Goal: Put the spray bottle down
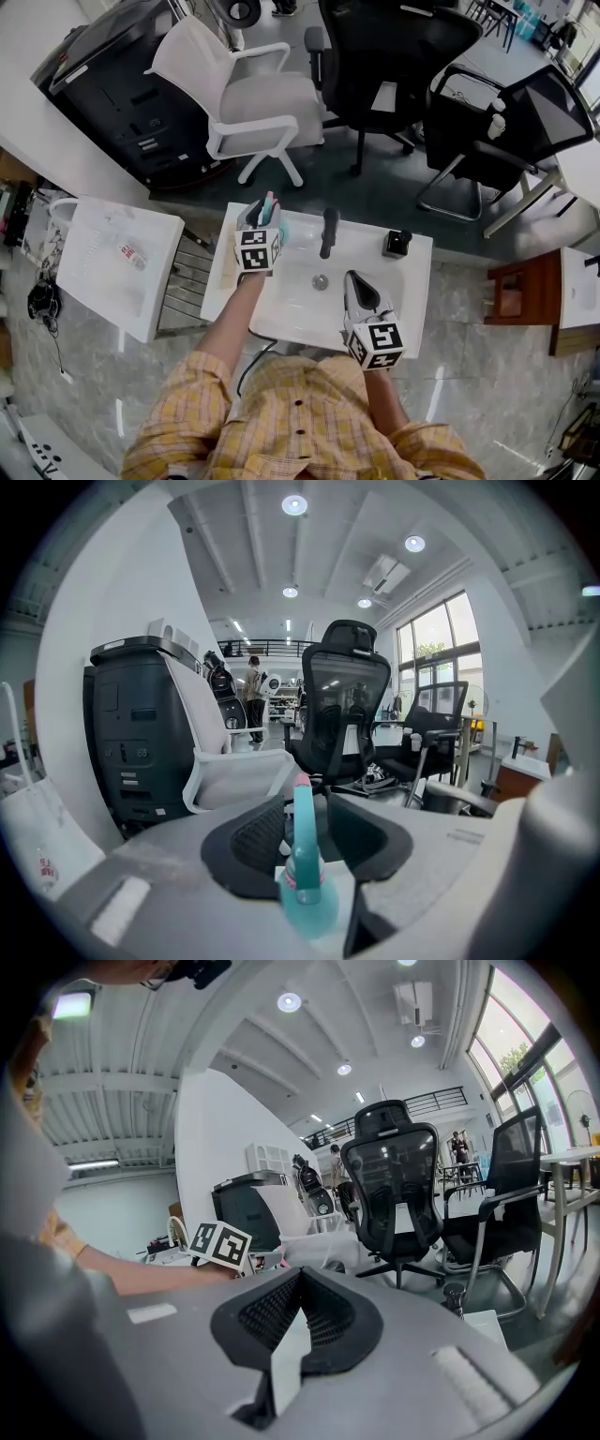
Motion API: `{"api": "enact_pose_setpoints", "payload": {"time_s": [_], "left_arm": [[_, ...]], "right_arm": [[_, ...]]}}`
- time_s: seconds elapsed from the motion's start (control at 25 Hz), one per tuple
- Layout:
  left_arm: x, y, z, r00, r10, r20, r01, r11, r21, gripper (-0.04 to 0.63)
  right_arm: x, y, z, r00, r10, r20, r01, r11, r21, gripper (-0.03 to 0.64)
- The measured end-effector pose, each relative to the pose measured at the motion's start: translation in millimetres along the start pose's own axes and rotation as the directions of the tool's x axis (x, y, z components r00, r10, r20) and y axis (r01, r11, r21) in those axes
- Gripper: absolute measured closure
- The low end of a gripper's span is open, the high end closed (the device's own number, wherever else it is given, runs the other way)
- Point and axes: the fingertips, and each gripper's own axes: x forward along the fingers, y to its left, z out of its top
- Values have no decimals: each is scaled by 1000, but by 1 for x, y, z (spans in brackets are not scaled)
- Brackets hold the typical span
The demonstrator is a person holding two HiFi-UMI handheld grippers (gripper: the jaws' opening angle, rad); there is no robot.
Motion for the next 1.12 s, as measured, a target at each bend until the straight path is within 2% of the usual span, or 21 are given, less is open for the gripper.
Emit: {"api": "enact_pose_setpoints", "payload": {"time_s": [0.4,0.56,0.8,1.12], "left_arm": [[-68,-13,13,998,6,63,-5,1000,-15,463],[-105,-17,15,995,3,99,1,999,-43,493],[-167,-19,15,989,5,151,2,999,-49,591],[-238,-26,15,983,-27,183,40,997,-66,597]], "right_arm": [[-24,27,2,1000,4,25,-4,1000,-8,615],[-29,40,3,1000,6,30,-6,1000,-8,615],[-42,72,7,998,25,49,-24,1000,-17,615],[-64,109,10,998,15,62,-14,999,-31,615]]}}
